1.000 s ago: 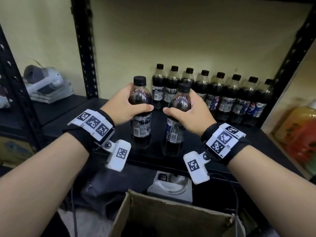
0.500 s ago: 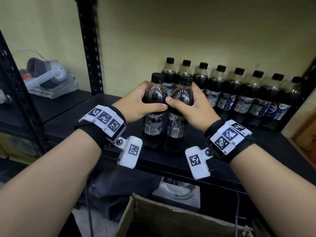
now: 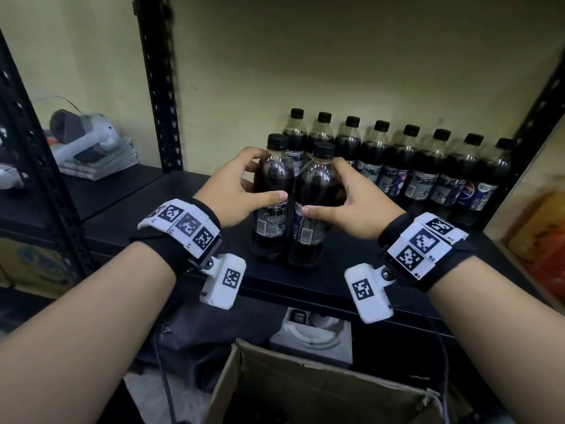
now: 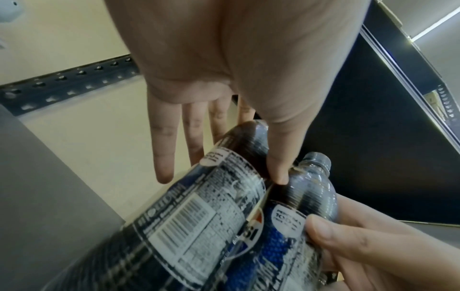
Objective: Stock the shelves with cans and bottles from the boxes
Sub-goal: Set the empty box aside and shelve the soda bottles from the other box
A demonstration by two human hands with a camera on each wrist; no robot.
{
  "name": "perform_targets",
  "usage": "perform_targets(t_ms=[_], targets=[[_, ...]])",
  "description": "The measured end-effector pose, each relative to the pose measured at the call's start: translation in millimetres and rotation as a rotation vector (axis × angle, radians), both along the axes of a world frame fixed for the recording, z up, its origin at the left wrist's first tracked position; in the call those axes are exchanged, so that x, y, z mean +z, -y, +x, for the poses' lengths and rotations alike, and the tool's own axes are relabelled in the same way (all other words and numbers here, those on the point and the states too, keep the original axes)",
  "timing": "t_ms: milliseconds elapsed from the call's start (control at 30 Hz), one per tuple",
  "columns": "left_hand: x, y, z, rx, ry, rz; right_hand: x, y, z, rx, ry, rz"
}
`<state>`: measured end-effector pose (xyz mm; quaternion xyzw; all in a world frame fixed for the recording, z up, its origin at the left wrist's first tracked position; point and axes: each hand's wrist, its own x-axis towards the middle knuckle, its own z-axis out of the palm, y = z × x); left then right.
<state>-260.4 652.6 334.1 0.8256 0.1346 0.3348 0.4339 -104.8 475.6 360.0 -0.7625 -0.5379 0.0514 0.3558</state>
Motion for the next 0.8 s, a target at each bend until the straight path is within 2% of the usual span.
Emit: perform_targets(t_ms=[433, 800], targets=[[-4.8, -22.5, 13.6, 0.026, 0.007, -0.007, -8.0, -27.7, 9.4, -0.08, 0.032, 0.028], [-2.1, -59.8, 34.3, 0.048, 0.012, -0.123, -7.6, -74.3, 29.6, -0.101, 0.042, 0.045]])
